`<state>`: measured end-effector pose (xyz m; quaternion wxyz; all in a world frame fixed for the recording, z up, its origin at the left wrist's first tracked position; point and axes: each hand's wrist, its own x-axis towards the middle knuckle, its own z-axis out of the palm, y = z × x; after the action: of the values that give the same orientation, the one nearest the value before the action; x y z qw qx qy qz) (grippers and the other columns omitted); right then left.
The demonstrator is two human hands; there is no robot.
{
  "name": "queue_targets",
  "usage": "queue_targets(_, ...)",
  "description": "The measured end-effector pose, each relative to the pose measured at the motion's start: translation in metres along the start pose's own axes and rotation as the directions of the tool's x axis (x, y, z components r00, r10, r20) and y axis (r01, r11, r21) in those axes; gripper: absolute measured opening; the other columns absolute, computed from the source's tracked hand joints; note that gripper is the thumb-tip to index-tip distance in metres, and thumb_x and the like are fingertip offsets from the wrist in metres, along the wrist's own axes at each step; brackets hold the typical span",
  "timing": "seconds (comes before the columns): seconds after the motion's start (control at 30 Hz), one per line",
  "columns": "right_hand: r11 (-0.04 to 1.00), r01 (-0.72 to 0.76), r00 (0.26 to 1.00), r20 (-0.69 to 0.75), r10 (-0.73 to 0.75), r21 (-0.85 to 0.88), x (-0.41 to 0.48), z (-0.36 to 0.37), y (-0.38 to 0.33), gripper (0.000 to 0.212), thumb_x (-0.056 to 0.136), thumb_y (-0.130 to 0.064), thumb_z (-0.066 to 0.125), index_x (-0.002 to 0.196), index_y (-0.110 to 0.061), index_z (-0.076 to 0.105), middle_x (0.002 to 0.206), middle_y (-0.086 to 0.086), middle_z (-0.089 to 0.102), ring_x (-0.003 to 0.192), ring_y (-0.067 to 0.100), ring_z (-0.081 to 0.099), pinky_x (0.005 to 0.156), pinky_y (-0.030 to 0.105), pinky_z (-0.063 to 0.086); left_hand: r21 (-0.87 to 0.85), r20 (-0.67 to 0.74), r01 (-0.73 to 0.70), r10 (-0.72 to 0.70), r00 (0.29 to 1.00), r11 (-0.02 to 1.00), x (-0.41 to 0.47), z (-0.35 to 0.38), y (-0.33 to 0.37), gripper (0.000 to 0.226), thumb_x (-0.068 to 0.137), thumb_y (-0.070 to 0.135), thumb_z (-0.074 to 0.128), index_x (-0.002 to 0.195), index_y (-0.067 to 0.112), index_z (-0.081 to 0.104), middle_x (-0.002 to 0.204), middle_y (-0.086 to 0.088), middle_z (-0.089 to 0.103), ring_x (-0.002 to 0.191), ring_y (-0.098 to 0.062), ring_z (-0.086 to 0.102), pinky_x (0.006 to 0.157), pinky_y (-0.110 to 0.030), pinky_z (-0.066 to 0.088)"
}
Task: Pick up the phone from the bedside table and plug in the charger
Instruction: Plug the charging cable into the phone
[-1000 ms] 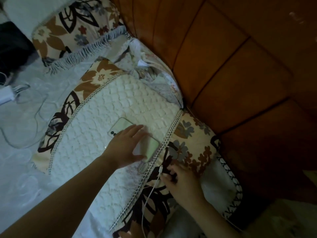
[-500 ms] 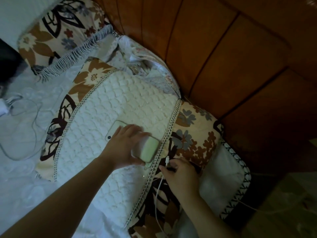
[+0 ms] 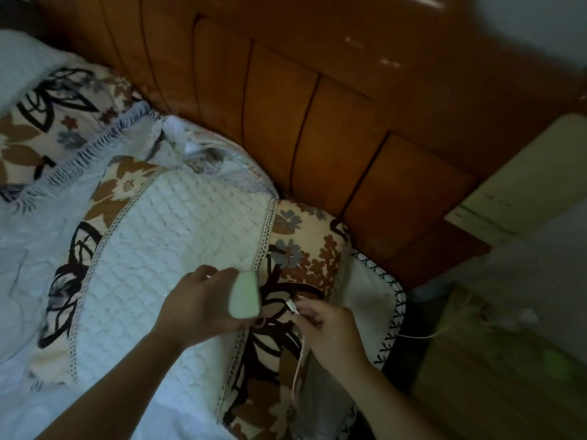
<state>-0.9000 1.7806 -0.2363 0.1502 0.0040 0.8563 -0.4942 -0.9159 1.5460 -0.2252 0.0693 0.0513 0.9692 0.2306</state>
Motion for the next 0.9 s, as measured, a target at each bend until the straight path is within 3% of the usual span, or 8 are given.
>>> queue_targets(0.23, 0.998, 0.054, 0.988, -0.145, -0.049, 0.029, -0.075, -0.062, -0.007, 0.018, 0.083, -0.022, 0.065, 0.1, -0.025, 0.07, 0.084, -0.021, 0.066, 0.08, -0.011, 0.059, 0.06, 0.005, 0.041, -0.049, 0.014, -0.138, 0.138, 0.99, 0.989, -0.04, -0.003, 0.087, 0.09, 0.046, 0.083, 0.058, 0.125, 0.044, 0.041, 0.106, 0.006, 0.056, 0.093, -0.013, 0.053, 0.067, -0.034, 0.052)
queue_targets(0.37, 0.997, 0.07, 0.969, -0.239, -0.057, 0.044, -0.115, -0.095, 0.001, 0.018, 0.083, -0.02, 0.064, 0.099, -0.025, 0.07, 0.081, -0.026, 0.063, 0.081, -0.011, 0.059, 0.063, 0.006, 0.044, -0.106, -0.015, -0.243, 0.243, 0.97, 0.964, -0.053, 0.005, 0.137, 0.088, 0.052, 0.074, 0.064, 0.127, 0.033, 0.046, 0.115, 0.003, 0.058, 0.1, -0.013, 0.053, 0.076, -0.03, 0.048)
queue_targets(0.47, 0.992, 0.125, 0.95, -0.293, -0.11, 0.033, -0.141, -0.121, 0.007, 0.016, 0.083, -0.021, 0.064, 0.097, -0.025, 0.071, 0.085, -0.02, 0.066, 0.081, -0.005, 0.06, 0.067, 0.014, 0.049, -0.192, -0.017, -0.259, 0.261, 0.965, 0.947, -0.067, 0.014, 0.171, 0.09, 0.052, 0.069, 0.07, 0.129, 0.027, 0.047, 0.118, 0.006, 0.06, 0.102, -0.011, 0.054, 0.082, -0.029, 0.048)
queue_targets(0.67, 0.981, 0.195, 0.915, -0.363, -0.176, 0.016, -0.19, -0.175, 0.024, 0.012, 0.081, -0.025, 0.065, 0.091, -0.027, 0.071, 0.082, -0.017, 0.066, 0.078, -0.003, 0.06, 0.064, 0.01, 0.044, -0.221, 0.029, -0.363, 0.378, 0.925, 0.905, -0.087, 0.036, 0.236, 0.088, 0.052, 0.072, 0.068, 0.128, 0.033, 0.045, 0.116, 0.014, 0.054, 0.098, 0.001, 0.046, 0.076, -0.008, 0.032)
queue_targets(0.8, 0.986, 0.161, 0.925, -0.354, -0.14, 0.03, -0.215, -0.216, 0.053, 0.018, 0.08, -0.033, 0.062, 0.095, -0.028, 0.071, 0.086, -0.008, 0.067, 0.078, 0.0, 0.06, 0.066, 0.015, 0.047, -0.185, 0.054, -0.419, 0.435, 0.899, 0.889, -0.085, 0.054, 0.288, 0.087, 0.055, 0.075, 0.063, 0.129, 0.032, 0.044, 0.12, 0.006, 0.056, 0.101, -0.006, 0.049, 0.078, -0.018, 0.039)
queue_targets(0.9, 0.986, 0.153, 0.911, -0.397, -0.114, 0.067, -0.233, -0.253, 0.079, 0.013, 0.08, -0.03, 0.064, 0.091, -0.035, 0.07, 0.083, -0.013, 0.066, 0.077, 0.0, 0.061, 0.064, 0.017, 0.049, -0.185, 0.082, -0.442, 0.462, 0.883, 0.878, -0.079, 0.073, 0.334, 0.089, 0.056, 0.073, 0.064, 0.131, 0.028, 0.045, 0.122, 0.002, 0.058, 0.105, -0.014, 0.054, 0.081, -0.028, 0.046)
